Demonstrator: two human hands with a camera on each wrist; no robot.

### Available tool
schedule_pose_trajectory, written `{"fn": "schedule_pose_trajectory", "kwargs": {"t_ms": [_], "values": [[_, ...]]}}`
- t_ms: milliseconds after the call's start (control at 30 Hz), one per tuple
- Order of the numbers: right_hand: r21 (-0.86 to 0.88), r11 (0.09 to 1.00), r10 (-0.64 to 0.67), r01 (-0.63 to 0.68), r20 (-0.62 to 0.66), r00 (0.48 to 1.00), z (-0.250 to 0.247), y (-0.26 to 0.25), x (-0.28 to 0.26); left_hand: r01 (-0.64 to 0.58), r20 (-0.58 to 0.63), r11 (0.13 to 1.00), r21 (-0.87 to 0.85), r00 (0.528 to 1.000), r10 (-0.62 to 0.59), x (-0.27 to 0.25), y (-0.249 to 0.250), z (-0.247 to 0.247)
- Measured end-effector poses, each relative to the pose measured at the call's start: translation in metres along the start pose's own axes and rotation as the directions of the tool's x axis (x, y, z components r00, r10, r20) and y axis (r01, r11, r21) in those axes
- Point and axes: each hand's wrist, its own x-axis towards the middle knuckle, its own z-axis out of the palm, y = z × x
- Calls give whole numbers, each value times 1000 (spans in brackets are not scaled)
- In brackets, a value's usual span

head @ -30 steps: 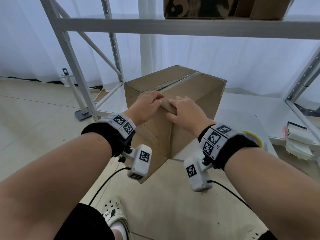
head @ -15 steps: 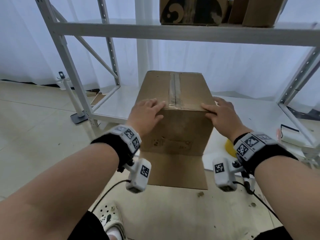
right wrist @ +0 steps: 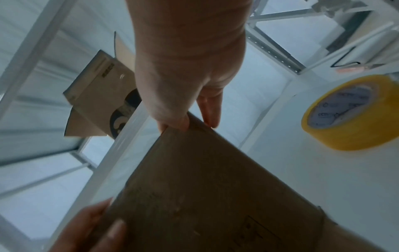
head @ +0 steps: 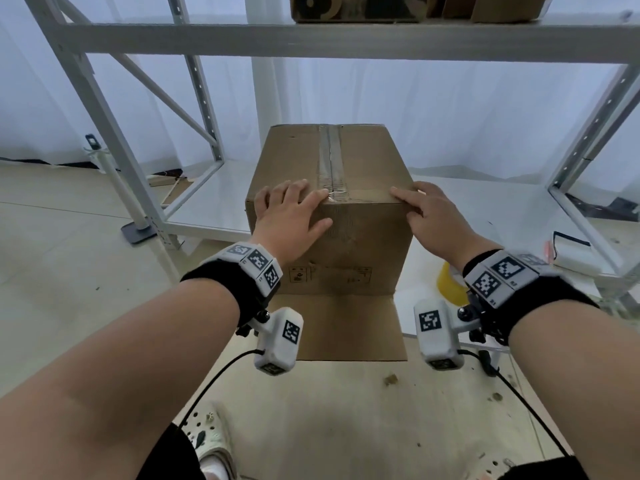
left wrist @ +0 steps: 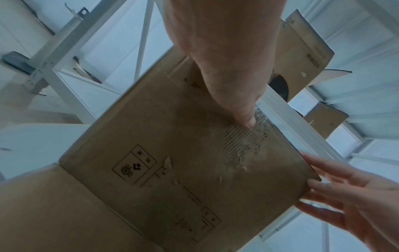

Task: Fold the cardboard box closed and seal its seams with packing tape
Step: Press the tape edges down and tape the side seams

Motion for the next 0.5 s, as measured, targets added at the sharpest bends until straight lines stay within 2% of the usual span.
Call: {"fn": "schedule_pose_trajectory", "kwargs": {"t_ms": [100, 200, 300, 367, 433, 500], "values": [[59, 998, -7, 9, -36, 999, -15, 13, 1, -65, -64, 997, -34, 996, 63, 1, 13, -2], [87, 992, 98, -92, -61, 993, -28, 35, -6, -135, -150, 988, -69, 981, 123, 5, 34, -7], [105, 973, 215, -206, -81, 973, -41, 69, -22, -281, -205, 957, -72, 943, 262, 12, 70, -8], [85, 956, 288, -281, -89, 953, -51, 92, -34, -446, -210, 892, -77, 882, 423, 17, 97, -4], [74, 932, 361, -356, -84, 929, -62, 114, -47, -604, -200, 795, -57, 787, 583, 22, 124, 8], [51, 903, 429, -426, -72, 900, -68, 133, -57, -683, -137, 729, -54, 728, 672, 27, 147, 25]]}}
